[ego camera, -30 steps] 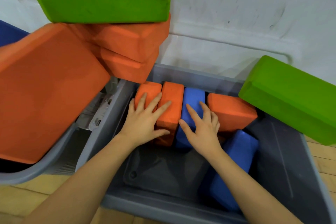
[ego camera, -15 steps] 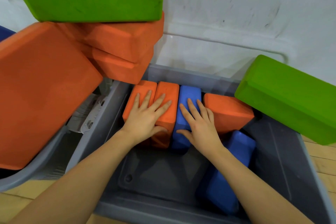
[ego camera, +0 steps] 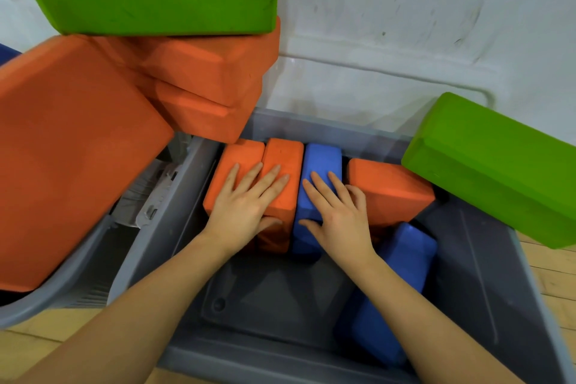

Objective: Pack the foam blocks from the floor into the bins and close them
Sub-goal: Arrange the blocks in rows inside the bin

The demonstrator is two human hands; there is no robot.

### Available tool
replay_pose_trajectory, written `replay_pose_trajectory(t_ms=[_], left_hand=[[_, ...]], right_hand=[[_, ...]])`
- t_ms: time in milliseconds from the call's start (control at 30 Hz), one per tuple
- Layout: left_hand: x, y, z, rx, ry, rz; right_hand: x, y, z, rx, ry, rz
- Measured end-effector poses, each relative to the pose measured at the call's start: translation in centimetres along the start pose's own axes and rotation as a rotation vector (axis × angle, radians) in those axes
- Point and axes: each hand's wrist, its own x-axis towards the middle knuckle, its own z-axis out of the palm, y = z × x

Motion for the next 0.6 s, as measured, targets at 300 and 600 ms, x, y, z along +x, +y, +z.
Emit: replay_pose_trajectory(t_ms=[300, 600], left_hand=[[-0.3, 2.1, -1.8, -0.17, -0.155, -0.093], [6.2, 9.1, -3.1, -0.309, 0.021, -0.062]], right_hand=[[-2.6, 2.2, -3.8, 0.313, -0.172, 0.161], [-7.9, 6.3, -5.8, -0.031, -0.311, 0.724]])
